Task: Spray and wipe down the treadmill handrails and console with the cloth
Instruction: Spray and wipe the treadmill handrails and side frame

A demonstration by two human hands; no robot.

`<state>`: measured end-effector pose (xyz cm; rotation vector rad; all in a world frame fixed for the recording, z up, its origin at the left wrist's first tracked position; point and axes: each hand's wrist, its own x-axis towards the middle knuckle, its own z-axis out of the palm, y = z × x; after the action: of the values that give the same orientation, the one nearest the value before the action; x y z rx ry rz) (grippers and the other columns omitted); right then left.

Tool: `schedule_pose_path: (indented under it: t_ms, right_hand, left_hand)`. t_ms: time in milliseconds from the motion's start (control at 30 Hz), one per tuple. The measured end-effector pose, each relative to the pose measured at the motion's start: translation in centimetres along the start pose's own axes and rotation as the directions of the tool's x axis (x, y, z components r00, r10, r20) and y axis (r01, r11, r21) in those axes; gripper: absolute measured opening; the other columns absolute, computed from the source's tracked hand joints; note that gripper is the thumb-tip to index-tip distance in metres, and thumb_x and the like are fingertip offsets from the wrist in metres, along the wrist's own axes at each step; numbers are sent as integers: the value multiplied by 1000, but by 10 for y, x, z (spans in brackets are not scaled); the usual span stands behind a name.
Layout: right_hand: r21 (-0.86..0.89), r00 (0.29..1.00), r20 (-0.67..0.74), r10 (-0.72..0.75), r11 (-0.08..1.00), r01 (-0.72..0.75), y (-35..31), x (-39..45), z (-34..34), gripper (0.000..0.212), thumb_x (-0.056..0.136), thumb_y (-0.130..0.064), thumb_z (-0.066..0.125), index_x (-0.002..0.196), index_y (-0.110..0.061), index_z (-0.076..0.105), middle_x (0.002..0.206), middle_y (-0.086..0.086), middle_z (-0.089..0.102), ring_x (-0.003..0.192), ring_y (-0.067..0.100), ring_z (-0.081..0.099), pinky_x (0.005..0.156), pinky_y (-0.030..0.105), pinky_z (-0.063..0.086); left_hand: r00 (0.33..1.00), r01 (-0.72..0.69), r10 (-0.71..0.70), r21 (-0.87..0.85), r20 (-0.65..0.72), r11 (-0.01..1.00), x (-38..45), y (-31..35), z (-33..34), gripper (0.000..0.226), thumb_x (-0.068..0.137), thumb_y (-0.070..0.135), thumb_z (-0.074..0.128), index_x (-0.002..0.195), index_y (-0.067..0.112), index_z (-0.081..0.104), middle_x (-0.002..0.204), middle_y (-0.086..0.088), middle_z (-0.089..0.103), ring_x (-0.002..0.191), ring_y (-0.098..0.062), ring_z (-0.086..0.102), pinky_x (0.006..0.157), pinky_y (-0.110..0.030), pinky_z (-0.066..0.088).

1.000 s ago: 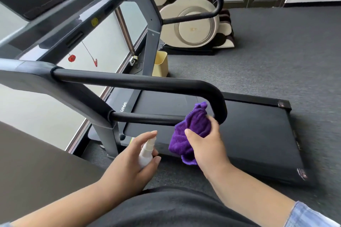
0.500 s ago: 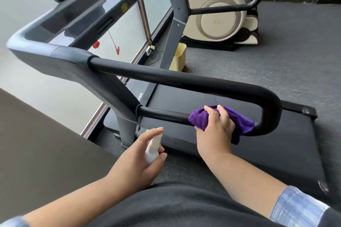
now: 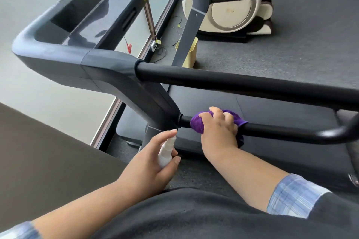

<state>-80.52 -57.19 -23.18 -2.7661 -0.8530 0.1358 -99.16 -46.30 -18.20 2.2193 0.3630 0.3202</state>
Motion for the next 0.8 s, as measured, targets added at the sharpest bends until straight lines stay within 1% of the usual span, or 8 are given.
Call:
schedule_pose_path:
  t_ms: [200, 300, 400, 500, 600, 667, 733, 800]
  right_hand:
    - [96, 993, 40, -115, 989, 111, -55, -3, 31, 53, 92, -17, 62, 138, -37, 44, 153, -4, 28, 131, 28, 25, 105, 45, 37]
    - [272, 988, 101, -118, 958, 87, -43, -7, 22, 52, 93, -22, 59, 139, -38, 45, 152, -9, 27, 135, 21, 21, 112, 41, 32]
    - [417, 985, 136, -102, 908, 36, -22, -25, 3, 58, 85, -24, 67, 138, -37, 47, 148, -11, 32, 134, 18, 29, 114, 33, 30]
    - [442, 997, 77, -20, 897, -16, 9, -50, -16, 62, 79, -22, 70, 135, -37, 48, 143, -16, 34, 133, 10, 33, 111, 19, 27]
    - [524, 987, 16, 158, 840, -142, 44, -74, -45, 73, 74, -28, 75, 134, -48, 38, 137, -26, 28, 122, -1, 43, 96, 5, 29]
    - [586, 960, -50, 275, 787, -195, 67, -89, -61, 80, 70, -29, 78, 133, -50, 34, 131, -30, 24, 113, -7, 43, 86, -4, 30]
    - [641, 929, -73, 363, 731, -235, 92, -107, -75, 85, 66, -29, 82, 135, -48, 35, 130, -26, 32, 110, -7, 45, 83, -6, 31]
    - [698, 904, -67, 421, 668, -259, 120, -127, -87, 81, 63, -33, 80, 125, -60, 36, 120, -28, 49, 101, -9, 55, 75, -1, 41]
  left_hand:
    - [990, -91, 87, 24, 113, 996, 12, -14, -25, 61, 83, 46, 55, 129, 72, 24, 97, 25, 60, 88, -2, 62, 80, -19, 47]
    - [977, -140, 136, 12, 164, 990, 24, -10, -29, 61, 83, 46, 55, 127, 74, 22, 100, 29, 59, 93, 3, 61, 83, -10, 42]
    - [964, -187, 186, -15, 189, 982, 37, -1, -22, 59, 83, 48, 54, 126, 75, 24, 109, 29, 59, 97, 10, 58, 83, -5, 38]
    - [936, -256, 255, -29, 243, 966, 49, 18, -5, 58, 83, 48, 55, 126, 75, 25, 113, 35, 56, 103, 8, 59, 85, -6, 40]
    - [903, -317, 314, -39, 293, 948, 58, 43, 13, 60, 85, 43, 60, 130, 69, 29, 108, 27, 61, 99, -1, 62, 87, -23, 49]
    - [884, -361, 357, -42, 301, 932, 63, 61, 27, 62, 85, 40, 63, 133, 63, 30, 118, 25, 62, 106, 1, 62, 91, -29, 50]
    - [866, -418, 409, -32, 286, 908, 65, 82, 48, 68, 85, 37, 66, 131, 68, 26, 124, 25, 60, 110, 6, 60, 93, -19, 46]
    - [855, -437, 431, -45, 290, 898, 62, 103, 73, 77, 85, 34, 68, 128, 76, 19, 118, 32, 61, 106, 11, 59, 87, -5, 41]
